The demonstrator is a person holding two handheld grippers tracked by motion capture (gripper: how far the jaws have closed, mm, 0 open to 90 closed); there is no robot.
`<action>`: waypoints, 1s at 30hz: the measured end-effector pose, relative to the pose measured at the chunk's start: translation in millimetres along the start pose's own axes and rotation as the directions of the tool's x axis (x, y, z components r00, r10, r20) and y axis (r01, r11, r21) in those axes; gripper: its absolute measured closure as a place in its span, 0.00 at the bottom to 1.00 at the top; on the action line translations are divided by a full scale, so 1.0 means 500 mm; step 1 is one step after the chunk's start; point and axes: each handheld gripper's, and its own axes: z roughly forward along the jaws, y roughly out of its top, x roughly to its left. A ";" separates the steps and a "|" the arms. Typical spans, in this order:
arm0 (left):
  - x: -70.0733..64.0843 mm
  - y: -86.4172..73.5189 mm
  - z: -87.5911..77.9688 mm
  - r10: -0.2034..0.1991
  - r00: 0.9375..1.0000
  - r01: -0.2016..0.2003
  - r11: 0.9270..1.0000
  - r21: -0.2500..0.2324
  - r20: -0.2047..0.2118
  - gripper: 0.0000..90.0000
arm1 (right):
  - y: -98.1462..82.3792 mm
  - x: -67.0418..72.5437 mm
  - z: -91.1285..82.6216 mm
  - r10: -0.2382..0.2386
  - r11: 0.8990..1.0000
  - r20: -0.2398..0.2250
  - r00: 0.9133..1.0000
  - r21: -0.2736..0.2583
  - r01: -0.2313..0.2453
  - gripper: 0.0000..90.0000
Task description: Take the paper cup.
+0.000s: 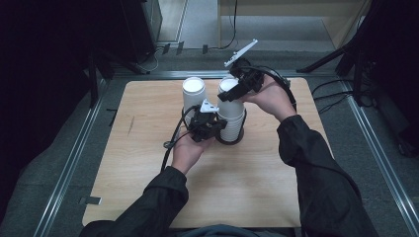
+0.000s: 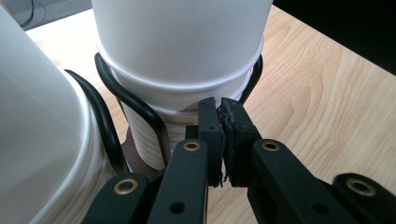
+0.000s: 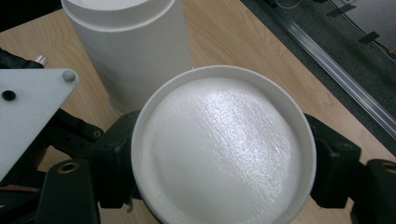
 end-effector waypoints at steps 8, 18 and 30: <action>0.005 -0.001 -0.001 -0.014 1.000 0.014 1.000 -0.002 0.027 0.94 | 0.019 -0.009 -0.037 0.028 0.999 -0.030 0.999 -0.032 -0.028 0.27; 0.009 -0.004 0.000 -0.005 0.999 0.005 1.000 0.011 0.043 0.93 | 0.054 -0.010 -0.105 0.052 0.997 -0.045 0.998 -0.055 -0.054 0.28; 0.013 -0.007 -0.011 0.009 0.996 -0.011 1.000 0.028 0.092 0.86 | 0.050 0.001 -0.212 0.046 0.996 -0.051 0.998 -0.069 -0.050 0.28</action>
